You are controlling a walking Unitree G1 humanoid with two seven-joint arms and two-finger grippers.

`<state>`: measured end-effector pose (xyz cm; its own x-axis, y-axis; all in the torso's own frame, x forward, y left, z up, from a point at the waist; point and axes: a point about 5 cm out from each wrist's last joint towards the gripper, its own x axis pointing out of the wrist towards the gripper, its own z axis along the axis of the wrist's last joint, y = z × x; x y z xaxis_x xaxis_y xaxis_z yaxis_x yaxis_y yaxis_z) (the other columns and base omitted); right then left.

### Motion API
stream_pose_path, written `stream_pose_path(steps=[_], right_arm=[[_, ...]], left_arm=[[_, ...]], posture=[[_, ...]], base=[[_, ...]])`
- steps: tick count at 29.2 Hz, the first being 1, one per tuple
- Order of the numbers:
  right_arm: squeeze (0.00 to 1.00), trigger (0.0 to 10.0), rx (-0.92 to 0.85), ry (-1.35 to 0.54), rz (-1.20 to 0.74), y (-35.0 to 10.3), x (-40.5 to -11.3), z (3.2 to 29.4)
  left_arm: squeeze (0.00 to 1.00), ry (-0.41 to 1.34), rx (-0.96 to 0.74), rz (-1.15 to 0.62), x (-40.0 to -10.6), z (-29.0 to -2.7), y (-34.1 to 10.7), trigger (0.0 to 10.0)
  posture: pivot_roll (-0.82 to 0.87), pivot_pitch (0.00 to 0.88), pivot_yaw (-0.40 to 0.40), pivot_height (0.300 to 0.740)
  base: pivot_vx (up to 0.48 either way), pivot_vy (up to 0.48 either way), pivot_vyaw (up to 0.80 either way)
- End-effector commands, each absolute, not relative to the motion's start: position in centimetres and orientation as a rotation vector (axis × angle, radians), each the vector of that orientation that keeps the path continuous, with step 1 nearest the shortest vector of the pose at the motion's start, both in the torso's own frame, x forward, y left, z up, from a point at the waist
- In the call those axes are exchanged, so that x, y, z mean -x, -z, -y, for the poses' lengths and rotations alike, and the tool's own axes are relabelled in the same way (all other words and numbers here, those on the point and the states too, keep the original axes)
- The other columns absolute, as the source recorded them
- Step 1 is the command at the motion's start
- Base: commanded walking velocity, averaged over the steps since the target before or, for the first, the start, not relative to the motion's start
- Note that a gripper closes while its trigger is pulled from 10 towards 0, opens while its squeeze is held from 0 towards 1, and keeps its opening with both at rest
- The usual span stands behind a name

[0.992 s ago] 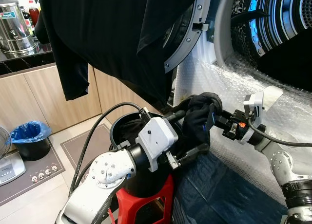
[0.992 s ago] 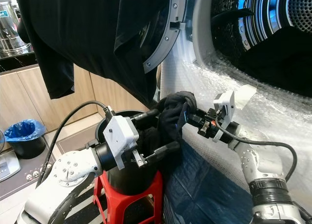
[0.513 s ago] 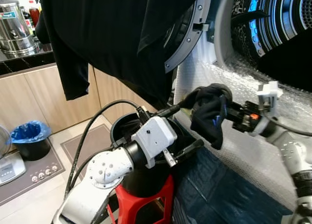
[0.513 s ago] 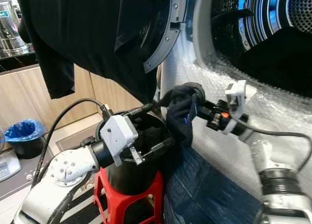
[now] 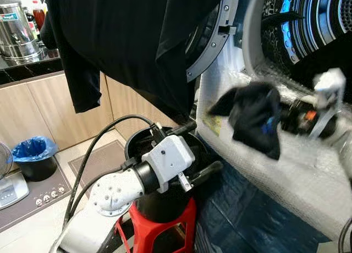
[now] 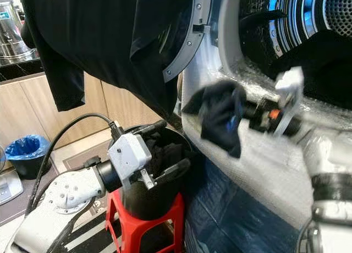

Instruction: Clothes washing

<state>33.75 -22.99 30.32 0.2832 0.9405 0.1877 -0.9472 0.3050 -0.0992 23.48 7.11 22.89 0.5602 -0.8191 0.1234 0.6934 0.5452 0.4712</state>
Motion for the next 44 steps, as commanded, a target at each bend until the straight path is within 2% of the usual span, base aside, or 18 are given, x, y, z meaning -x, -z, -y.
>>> stream_pose_path(steps=[1,9,10,11,16,17,22,25,27,29,35,39,44], right_arm=[[0.00,0.0,-0.030,-1.290,0.239,-30.9,-33.4,23.6],[0.00,0.0,-0.067,-1.323,0.297,-32.8,-33.5,22.9],[0.00,3.4,-0.065,-1.281,0.312,-33.2,-34.0,22.6],[0.00,10.0,-0.061,-1.252,0.320,-33.5,-34.3,22.4],[0.00,10.0,-0.023,-1.056,0.288,-34.5,-36.3,22.0],[0.00,10.0,0.008,-0.887,0.276,-35.0,-37.4,22.4],[0.00,10.0,0.012,-0.658,0.230,-35.3,-38.7,23.6],[0.00,10.0,0.038,-0.395,0.210,-36.1,-39.3,25.6],[0.00,10.0,0.029,-0.341,0.216,-36.4,-39.3,26.1],[0.00,10.0,0.024,-0.193,0.213,-37.2,-39.3,27.3],[0.00,10.0,-0.003,0.029,0.212,-39.5,-38.9,28.7],[0.00,10.0,-0.028,0.101,0.245,-40.7,-38.7,28.8],[0.00,10.0,-0.021,0.245,0.256,-42.2,-39.2,27.0]], left_arm=[[0.00,0.932,-0.377,0.355,-23.0,-7.0,-23.1,10.0],[0.00,0.923,-0.363,0.330,-22.8,-6.9,-22.8,10.0],[0.00,0.920,-0.368,0.331,-22.8,-6.9,-22.7,10.0],[0.00,0.918,-0.373,0.332,-22.8,-6.9,-22.7,10.0],[0.00,0.918,-0.362,0.325,-22.7,-6.8,-22.5,10.0],[0.00,0.916,-0.354,0.321,-22.6,-6.7,-22.4,10.0],[0.00,0.913,-0.328,0.306,-22.2,-6.5,-22.2,10.0],[0.00,0.902,-0.314,0.295,-21.6,-6.3,-21.9,10.0],[0.00,0.901,-0.307,0.287,-21.5,-6.3,-21.8,10.0],[0.00,0.898,-0.288,0.272,-20.8,-6.1,-21.5,10.0],[0.00,0.916,-0.243,0.218,-19.3,-5.5,-20.8,10.0],[0.00,0.922,-0.232,0.207,-18.8,-5.2,-20.6,10.0],[0.00,0.912,-0.199,0.167,-17.7,-4.9,-20.2,10.0]], posture=[[0.08,0.000,-0.081,0.740],[0.08,0.000,-0.094,0.740],[0.08,0.000,-0.096,0.740],[0.08,0.000,-0.098,0.740],[0.08,0.000,-0.105,0.740],[0.08,0.000,-0.111,0.740],[0.08,0.000,-0.120,0.740],[0.08,0.000,-0.131,0.740],[0.08,0.000,-0.133,0.740],[0.08,0.000,-0.139,0.740],[0.06,0.002,-0.153,0.740],[0.06,0.013,-0.159,0.740],[0.05,0.059,-0.187,0.740]], base=[[0.000,0.000,0.00],[0.000,0.000,0.00],[0.000,0.000,0.00],[0.000,0.000,0.00],[0.000,0.000,0.00],[0.000,0.000,0.00],[0.000,0.000,0.00],[0.000,0.000,0.00],[0.000,0.000,0.00],[0.000,0.000,0.00],[0.000,0.000,0.00],[0.000,0.000,0.00],[0.000,0.000,0.00]])
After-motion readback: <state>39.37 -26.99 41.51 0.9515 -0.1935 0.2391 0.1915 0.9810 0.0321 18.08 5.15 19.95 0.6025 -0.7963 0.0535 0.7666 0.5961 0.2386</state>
